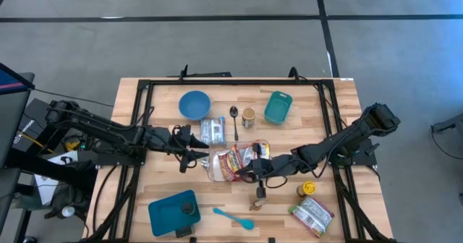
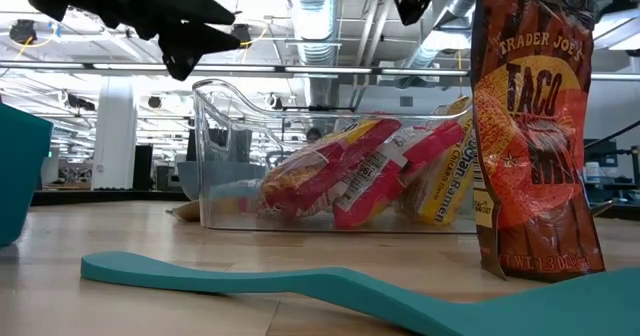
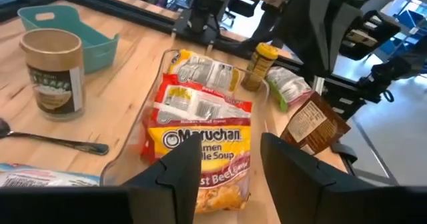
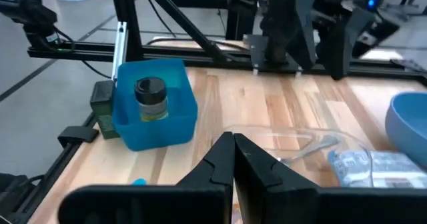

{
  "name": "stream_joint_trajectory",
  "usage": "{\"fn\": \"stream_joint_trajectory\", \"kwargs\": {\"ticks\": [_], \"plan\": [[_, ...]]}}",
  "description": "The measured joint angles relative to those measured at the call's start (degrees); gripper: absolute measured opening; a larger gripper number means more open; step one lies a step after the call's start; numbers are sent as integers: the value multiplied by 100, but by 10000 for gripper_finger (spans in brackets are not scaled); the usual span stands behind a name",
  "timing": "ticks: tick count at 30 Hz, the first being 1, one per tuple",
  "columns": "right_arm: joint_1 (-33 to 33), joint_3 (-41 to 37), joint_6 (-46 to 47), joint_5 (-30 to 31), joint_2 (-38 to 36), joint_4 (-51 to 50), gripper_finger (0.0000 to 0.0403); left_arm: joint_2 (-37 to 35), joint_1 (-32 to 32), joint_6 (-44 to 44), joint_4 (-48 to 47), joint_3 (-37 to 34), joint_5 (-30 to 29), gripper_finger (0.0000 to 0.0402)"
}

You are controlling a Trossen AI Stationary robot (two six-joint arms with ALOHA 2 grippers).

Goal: Pick & Place Food Item
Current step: Put the light blue noodle pack into the transparent bin

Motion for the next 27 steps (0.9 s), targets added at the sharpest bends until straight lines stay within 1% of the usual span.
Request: {"fn": "stream_joint_trajectory", "kwargs": {"ticks": [10,13,15,21,24,27], "plan": [[-69,0,151,4,0,-144,0,-413,0,326,-59,2,-62,110],[-68,0,153,4,0,-145,0,-506,0,337,-214,166,-63,99],[-70,2,151,5,0,-151,0,-528,0,347,-422,397,-62,92],[-105,5,151,7,-2,-179,0,-448,-54,780,-1249,986,-103,64],[-107,11,154,9,-4,-312,0,-374,-153,1013,-1844,1175,-327,45],[-144,11,173,7,-4,-385,0,-293,-269,1052,-2530,1291,-720,25]]}}
